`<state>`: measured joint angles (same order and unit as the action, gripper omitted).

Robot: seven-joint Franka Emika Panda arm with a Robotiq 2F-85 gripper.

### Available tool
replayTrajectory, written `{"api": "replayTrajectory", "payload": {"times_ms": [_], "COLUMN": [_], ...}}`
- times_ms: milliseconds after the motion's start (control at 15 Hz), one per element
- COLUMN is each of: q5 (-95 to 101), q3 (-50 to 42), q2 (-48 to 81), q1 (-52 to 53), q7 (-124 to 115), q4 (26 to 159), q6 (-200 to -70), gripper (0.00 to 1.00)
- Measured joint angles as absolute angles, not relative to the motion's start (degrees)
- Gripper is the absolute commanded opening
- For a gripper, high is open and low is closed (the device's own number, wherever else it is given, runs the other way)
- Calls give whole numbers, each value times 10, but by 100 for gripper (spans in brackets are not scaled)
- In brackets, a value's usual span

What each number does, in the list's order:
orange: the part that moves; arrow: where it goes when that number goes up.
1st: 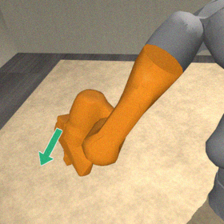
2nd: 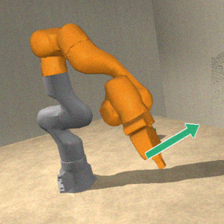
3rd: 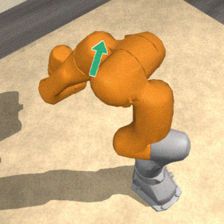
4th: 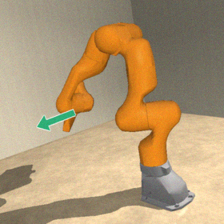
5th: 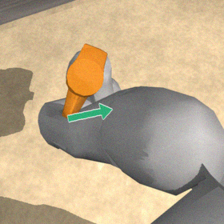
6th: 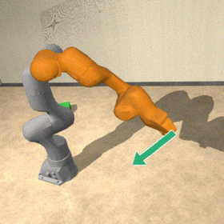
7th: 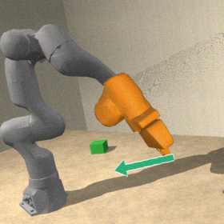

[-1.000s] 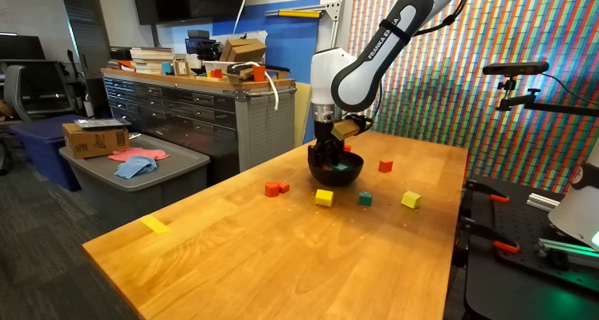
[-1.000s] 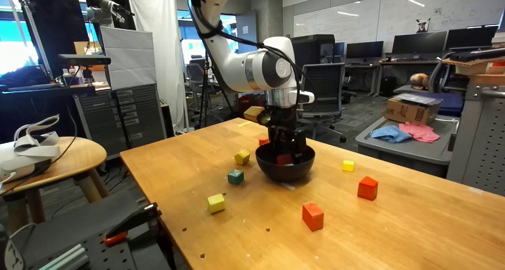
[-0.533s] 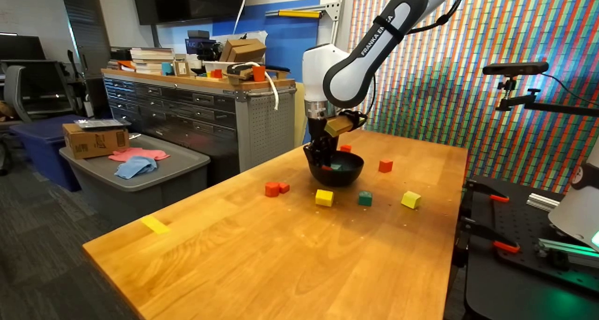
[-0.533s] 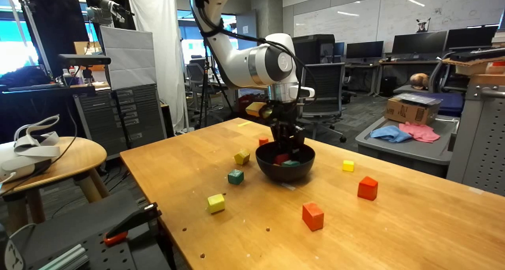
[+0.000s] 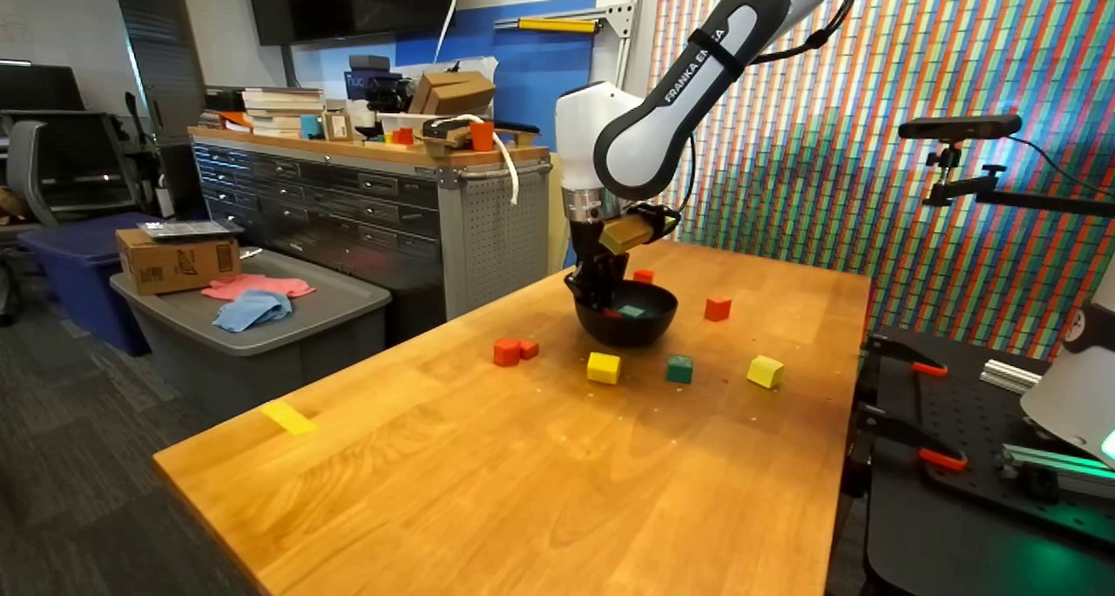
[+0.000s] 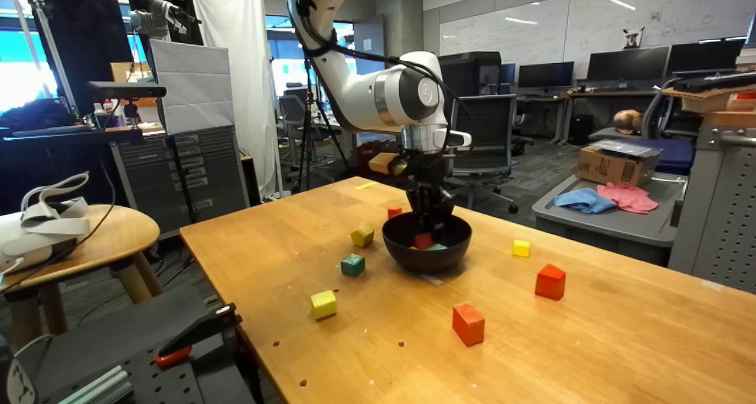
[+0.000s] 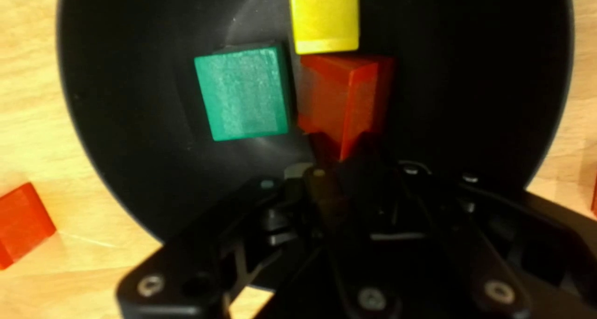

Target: Take the blocks from the black bowl one at a time and place them on the table

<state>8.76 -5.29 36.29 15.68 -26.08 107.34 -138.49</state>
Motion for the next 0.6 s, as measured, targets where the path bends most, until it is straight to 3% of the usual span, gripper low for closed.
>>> {"api": "replayTrajectory", "payload": {"times_ms": [200, 333, 600], "q5": [88, 89, 114], "q3": [-53, -54, -60], "q2": [363, 359, 325], "q1": [157, 157, 162], "q7": [-268, -274, -291], "q4": [1073, 1073, 1088], "q6": [-1384, -1384, -1389], "gripper": [12, 6, 9]}}
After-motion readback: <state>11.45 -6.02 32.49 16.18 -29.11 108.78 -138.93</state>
